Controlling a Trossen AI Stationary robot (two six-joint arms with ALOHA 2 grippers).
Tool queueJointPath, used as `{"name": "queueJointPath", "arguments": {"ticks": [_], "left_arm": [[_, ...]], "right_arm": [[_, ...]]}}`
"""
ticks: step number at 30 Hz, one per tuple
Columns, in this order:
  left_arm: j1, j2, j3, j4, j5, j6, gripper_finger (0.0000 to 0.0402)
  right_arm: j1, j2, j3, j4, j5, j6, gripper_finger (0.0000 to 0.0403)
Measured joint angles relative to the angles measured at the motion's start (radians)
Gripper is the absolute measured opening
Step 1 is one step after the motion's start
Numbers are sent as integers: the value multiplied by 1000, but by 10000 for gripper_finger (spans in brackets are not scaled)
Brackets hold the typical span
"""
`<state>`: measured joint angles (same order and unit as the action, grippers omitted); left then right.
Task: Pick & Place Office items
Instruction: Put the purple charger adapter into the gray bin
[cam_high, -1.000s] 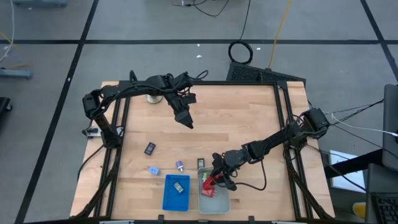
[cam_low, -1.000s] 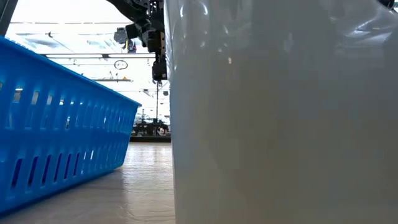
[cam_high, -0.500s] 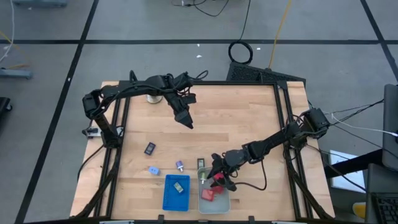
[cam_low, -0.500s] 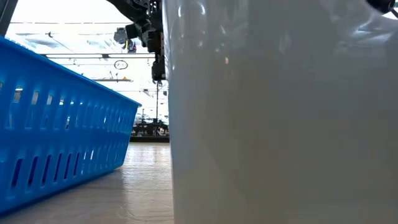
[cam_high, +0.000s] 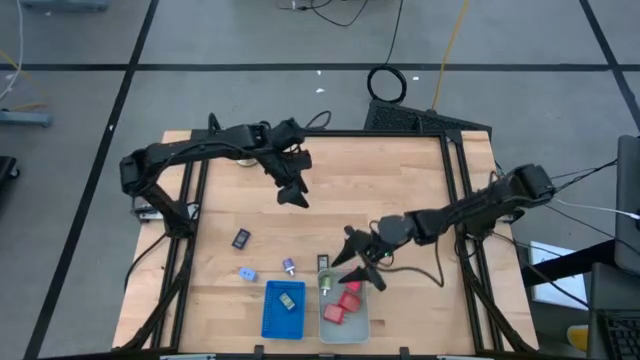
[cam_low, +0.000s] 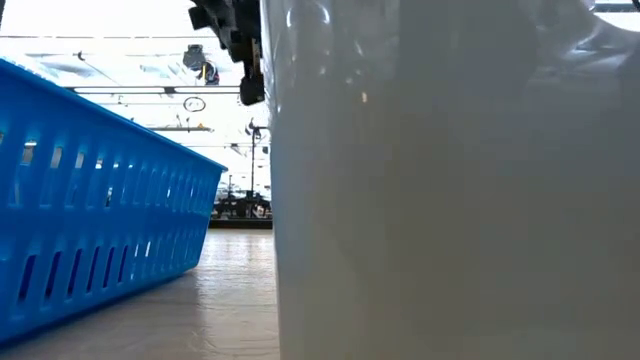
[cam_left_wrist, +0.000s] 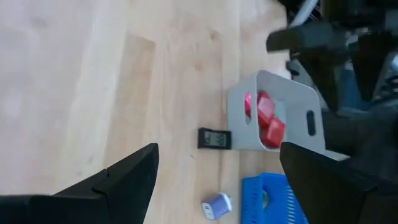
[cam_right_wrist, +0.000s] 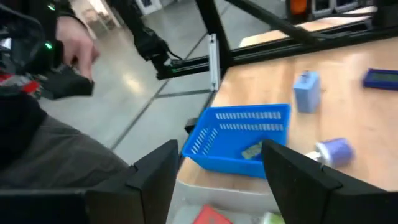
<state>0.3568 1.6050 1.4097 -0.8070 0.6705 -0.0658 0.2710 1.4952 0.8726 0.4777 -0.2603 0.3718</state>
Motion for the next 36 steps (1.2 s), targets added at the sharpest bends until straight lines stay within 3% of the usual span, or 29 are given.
{"name": "queueJointPath", "arguments": {"ticks": [6, 20, 28, 33, 36], "left_arm": [[-6, -131, 0, 15, -80, -85, 335], [-123, -387, 0, -73, -348, -294, 335], [-295, -408, 0, -122, -494, -501, 335], [-412, -393, 0, -198, -565, -542, 335], [-458, -377, -1, -218, -552, -514, 335]], "right_arm": [[-86, -133, -1, -191, 1, -42, 251], [-278, -288, 0, -232, -1, 5, 266], [-374, -289, 0, -229, 177, 21, 265], [-424, -289, 0, -229, 186, 78, 265], [-437, -289, 0, -232, 186, 117, 265]]}}
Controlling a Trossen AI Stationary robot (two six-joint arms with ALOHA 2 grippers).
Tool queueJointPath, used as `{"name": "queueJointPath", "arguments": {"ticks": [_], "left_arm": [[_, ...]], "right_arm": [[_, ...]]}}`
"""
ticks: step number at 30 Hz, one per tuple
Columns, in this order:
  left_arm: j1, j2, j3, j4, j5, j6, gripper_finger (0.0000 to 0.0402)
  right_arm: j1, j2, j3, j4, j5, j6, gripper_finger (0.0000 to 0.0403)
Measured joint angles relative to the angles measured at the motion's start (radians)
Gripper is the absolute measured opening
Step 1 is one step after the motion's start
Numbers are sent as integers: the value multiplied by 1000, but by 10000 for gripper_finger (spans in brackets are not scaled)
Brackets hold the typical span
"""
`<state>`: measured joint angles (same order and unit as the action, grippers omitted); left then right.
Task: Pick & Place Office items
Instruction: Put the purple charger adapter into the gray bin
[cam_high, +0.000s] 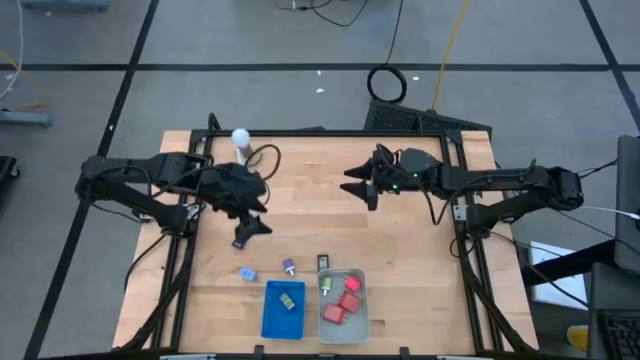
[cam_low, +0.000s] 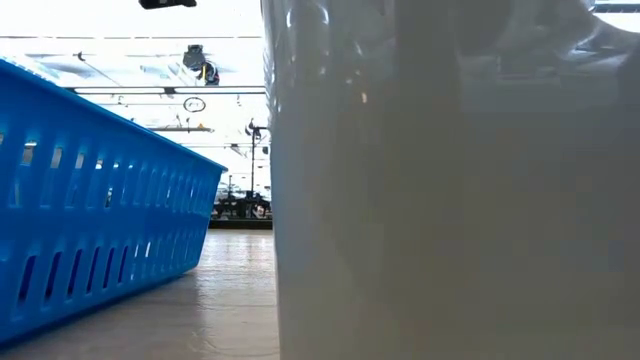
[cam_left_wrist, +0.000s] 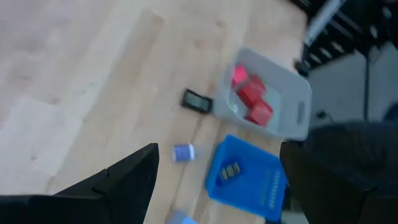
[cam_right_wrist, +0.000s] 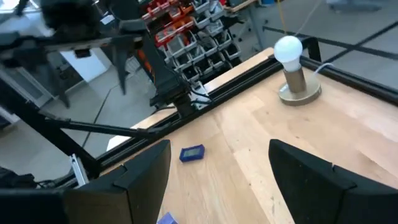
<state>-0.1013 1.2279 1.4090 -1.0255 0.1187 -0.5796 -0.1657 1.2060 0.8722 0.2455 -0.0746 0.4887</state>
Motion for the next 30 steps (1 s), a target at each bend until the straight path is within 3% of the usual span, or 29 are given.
{"name": "queueJointPath", "arguments": {"ticks": [7, 14, 24, 27, 30], "left_arm": [[-37, 26, 0, -5, 83, 169, 335], [-45, 106, 0, -54, 145, 621, 335], [-67, 265, 0, -84, -48, 1047, 335], [-93, 294, 0, -73, -113, 1119, 335], [-121, 317, 0, -75, -99, 1149, 335]], "right_arm": [[-3, 0, 0, -81, 1, 89, 265], [-3, 0, 0, -174, 0, 185, 265], [3, 0, 0, -166, 37, 280, 265], [5, 0, 0, -156, 52, 302, 265], [4, 0, 0, -149, 57, 318, 265]]}}
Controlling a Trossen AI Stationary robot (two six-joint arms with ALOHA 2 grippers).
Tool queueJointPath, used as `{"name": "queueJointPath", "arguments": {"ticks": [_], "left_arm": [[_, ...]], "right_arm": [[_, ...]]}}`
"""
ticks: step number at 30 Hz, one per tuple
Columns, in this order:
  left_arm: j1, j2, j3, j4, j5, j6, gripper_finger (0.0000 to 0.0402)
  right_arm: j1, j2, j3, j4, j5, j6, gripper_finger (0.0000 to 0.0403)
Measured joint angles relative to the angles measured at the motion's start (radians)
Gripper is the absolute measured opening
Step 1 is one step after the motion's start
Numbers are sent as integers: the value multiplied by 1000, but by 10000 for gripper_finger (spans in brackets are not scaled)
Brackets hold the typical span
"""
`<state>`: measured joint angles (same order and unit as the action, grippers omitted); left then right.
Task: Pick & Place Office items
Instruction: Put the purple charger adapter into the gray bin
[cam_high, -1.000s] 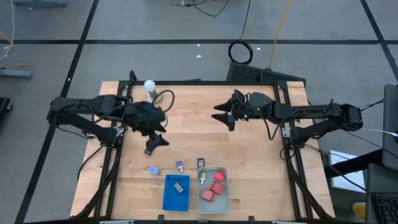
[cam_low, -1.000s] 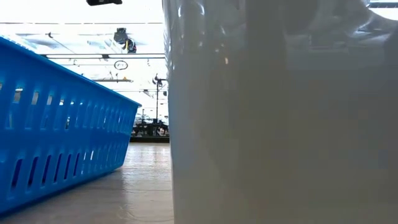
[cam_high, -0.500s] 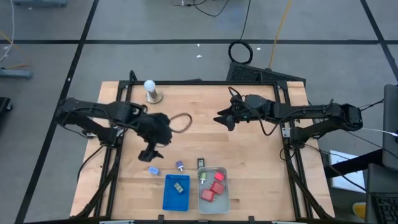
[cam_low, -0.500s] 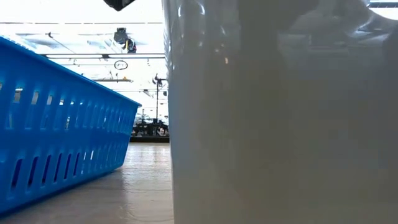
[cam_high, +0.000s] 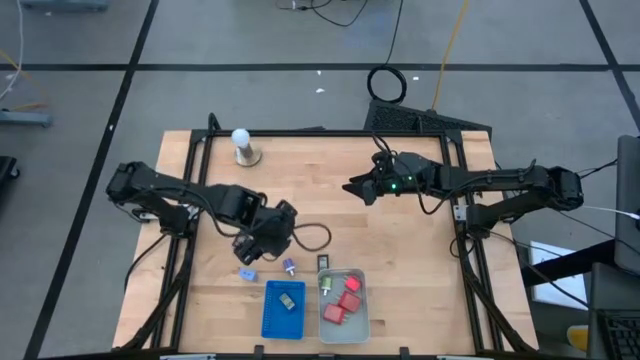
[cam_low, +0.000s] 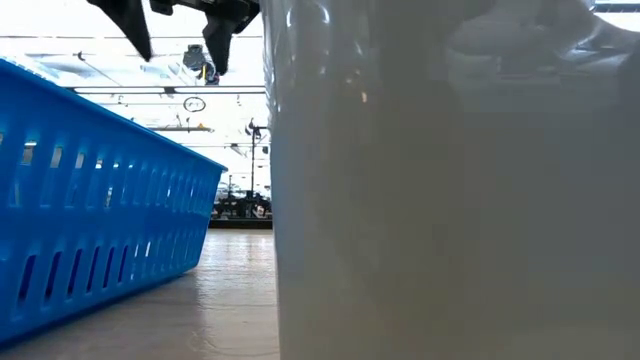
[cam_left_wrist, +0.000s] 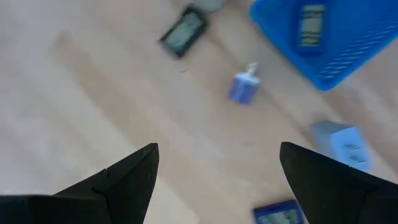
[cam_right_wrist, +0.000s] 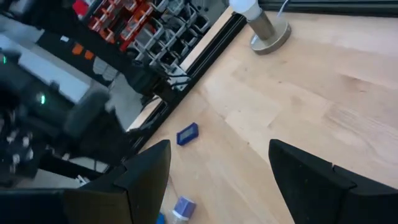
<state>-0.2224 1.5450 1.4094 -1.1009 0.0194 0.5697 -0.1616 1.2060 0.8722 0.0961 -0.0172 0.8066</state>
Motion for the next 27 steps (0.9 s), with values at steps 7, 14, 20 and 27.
{"name": "queueJointPath", "arguments": {"ticks": [7, 14, 20, 27], "left_arm": [[-43, 59, 0, 42, 56, 10, 335], [-46, 148, 0, 141, 69, 31, 335], [-47, 246, 0, 142, 93, 38, 335], [-44, 270, 0, 199, 136, 32, 335]], "right_arm": [[14, 0, 0, -4, 203, -27, 265], [5, 0, 0, -41, 230, -66, 265], [13, 0, 0, -74, 227, -60, 265], [36, 0, 0, -72, 226, -59, 265]]}}
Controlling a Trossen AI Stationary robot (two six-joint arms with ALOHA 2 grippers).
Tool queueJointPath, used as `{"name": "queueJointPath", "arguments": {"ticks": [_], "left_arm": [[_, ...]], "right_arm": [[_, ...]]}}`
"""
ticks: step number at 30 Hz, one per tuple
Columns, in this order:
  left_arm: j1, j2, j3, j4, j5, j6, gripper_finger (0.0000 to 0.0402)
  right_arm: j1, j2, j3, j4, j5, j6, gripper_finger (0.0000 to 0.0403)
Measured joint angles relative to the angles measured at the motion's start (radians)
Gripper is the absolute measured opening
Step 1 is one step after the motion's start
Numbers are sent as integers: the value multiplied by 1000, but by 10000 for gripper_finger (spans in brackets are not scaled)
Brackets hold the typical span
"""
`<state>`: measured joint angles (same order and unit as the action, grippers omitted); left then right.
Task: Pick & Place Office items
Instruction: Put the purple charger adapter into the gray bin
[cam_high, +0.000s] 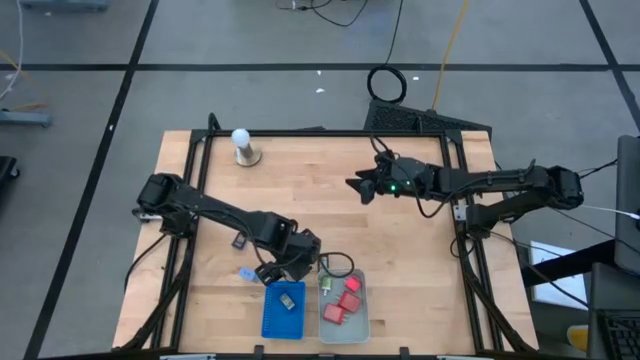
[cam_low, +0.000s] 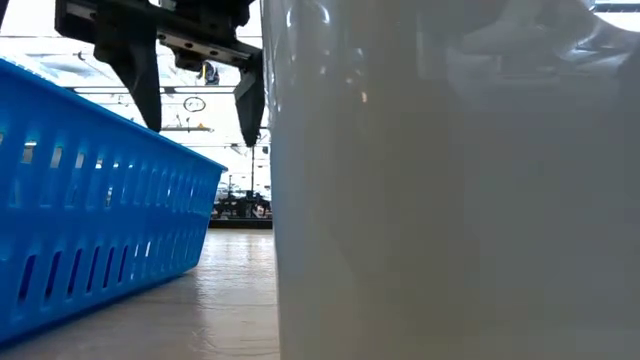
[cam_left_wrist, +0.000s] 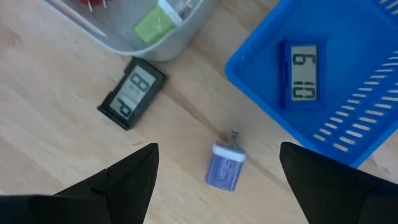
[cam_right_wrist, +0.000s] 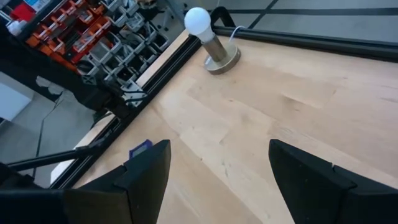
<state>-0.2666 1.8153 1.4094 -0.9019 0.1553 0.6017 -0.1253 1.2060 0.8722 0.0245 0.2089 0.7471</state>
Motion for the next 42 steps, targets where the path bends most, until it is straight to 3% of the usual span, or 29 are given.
{"name": "queueJointPath", "arguments": {"ticks": [4, 14, 21, 26, 34, 42], "left_arm": [[32, -1, -41, 52, 6, 3, 335], [75, -89, -327, 261, -17, -32, 335], [12, -142, -336, 314, -31, -26, 335], [-37, -125, -336, 360, -101, 19, 335], [-11, -127, -342, 383, -73, 19, 335], [-4, -126, -445, 474, -78, 31, 335]], "right_arm": [[10, 0, 0, 0, 0, 0, 265], [10, 0, 0, -1, 0, -1, 265], [10, 0, -1, -7, 4, -11, 265], [10, 0, -1, -1, 4, -18, 265], [10, 0, -1, 1, 5, -18, 265], [10, 0, -1, 1, 5, -19, 265]]}}
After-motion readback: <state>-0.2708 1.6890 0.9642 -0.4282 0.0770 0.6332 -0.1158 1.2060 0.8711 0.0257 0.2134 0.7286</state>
